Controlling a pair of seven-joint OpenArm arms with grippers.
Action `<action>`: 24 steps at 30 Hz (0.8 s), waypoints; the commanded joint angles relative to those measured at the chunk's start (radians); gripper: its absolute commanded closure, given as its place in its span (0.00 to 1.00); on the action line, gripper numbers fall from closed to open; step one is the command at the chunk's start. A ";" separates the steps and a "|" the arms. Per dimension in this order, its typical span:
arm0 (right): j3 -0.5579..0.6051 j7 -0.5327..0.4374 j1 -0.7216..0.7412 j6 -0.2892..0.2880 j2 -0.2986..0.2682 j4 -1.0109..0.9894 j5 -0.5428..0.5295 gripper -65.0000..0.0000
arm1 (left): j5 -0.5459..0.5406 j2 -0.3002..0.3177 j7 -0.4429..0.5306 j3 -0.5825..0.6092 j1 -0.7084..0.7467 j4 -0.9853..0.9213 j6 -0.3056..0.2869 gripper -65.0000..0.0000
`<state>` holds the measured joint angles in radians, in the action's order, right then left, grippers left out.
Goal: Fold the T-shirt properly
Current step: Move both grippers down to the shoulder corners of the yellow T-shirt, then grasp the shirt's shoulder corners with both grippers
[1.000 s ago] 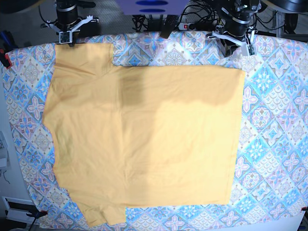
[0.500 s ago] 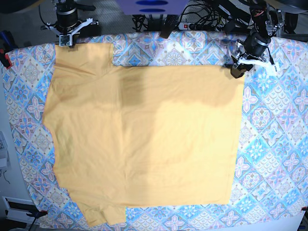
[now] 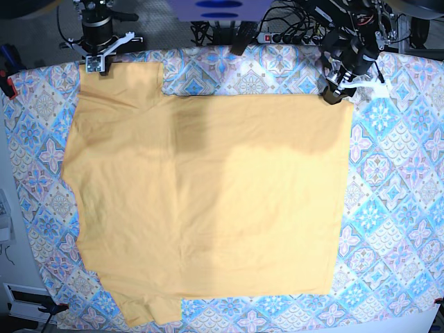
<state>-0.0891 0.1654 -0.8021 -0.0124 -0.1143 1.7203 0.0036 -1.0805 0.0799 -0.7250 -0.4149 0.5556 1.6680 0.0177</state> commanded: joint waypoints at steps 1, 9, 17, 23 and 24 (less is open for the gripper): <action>-0.005 -0.023 -0.012 0.007 -0.005 0.014 0.003 1.00 | -0.014 0.005 0.008 -0.005 -0.002 -0.002 -0.009 0.56; -0.005 -0.023 -0.012 0.007 -0.005 0.014 0.003 1.00 | -0.014 0.004 0.009 -0.005 -0.049 -0.075 -0.009 0.56; -0.005 -0.023 -0.012 0.007 -0.005 0.014 0.003 1.00 | -0.011 0.004 0.009 -0.005 -0.110 -0.131 -0.009 0.56; -0.007 -0.023 -0.015 0.007 -0.005 0.014 0.003 1.00 | -0.011 0.004 0.009 -0.005 -0.136 -0.193 -0.009 0.60; -0.007 -0.023 -0.015 0.007 -0.005 0.014 0.003 1.00 | -0.011 0.004 0.008 -0.005 -0.136 -0.193 -0.009 0.65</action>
<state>-0.0891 0.1654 -0.8040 -0.0101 -0.1143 1.7203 0.0032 -1.0992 0.0807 -0.7059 -0.4194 0.4129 1.4712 0.0006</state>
